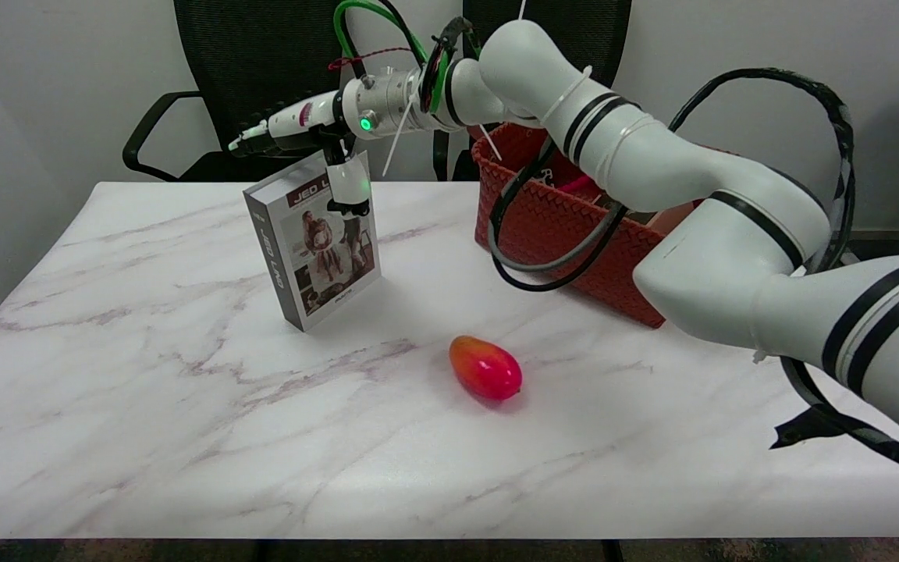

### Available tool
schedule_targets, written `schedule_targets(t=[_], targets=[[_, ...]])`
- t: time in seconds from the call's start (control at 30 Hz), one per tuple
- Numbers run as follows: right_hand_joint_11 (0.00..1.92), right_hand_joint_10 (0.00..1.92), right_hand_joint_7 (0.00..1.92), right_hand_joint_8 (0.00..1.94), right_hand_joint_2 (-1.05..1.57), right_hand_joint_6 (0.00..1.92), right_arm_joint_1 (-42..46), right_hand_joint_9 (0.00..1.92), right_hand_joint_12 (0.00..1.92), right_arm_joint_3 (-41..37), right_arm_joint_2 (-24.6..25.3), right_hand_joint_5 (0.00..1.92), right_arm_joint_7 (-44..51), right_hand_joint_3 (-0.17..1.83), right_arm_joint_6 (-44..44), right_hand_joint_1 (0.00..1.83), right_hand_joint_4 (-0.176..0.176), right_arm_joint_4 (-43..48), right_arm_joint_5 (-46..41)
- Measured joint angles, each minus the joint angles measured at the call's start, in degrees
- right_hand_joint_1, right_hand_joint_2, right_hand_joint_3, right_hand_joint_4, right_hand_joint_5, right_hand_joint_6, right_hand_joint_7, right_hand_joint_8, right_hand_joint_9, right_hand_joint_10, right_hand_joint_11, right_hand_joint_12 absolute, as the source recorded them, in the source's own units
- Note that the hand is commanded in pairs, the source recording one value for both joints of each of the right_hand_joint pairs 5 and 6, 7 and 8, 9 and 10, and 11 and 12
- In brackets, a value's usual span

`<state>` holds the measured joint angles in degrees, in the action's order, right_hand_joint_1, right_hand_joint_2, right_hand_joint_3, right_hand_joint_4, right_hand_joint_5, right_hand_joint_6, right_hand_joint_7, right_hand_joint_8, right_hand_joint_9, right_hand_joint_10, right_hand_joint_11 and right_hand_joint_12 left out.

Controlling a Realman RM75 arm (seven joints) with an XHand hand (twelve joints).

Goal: Pick up the white book.

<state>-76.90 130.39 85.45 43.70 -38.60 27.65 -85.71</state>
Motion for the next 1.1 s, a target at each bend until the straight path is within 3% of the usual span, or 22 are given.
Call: schedule_targets(t=[0.63,1.03,1.1], targets=[[0.0,0.25,0.08,0.08,0.22,0.04,-0.1,0.25,0.0,0.3,1.7,0.04,1.0,1.5,2.3,1.44,0.0,-4.5,-1.5],[0.04,0.45,0.54,0.54,0.36,0.02,0.3,0.45,0.04,0.4,2.0,0.02,1.4,1.39,2.9,1.4,0.0,-5.4,-2.4],[0.06,0.62,0.65,0.65,0.37,0.05,0.4,0.62,0.06,0.4,2.1,0.05,1.5,1.33,3.0,1.4,0.0,-5.5,-2.5]])
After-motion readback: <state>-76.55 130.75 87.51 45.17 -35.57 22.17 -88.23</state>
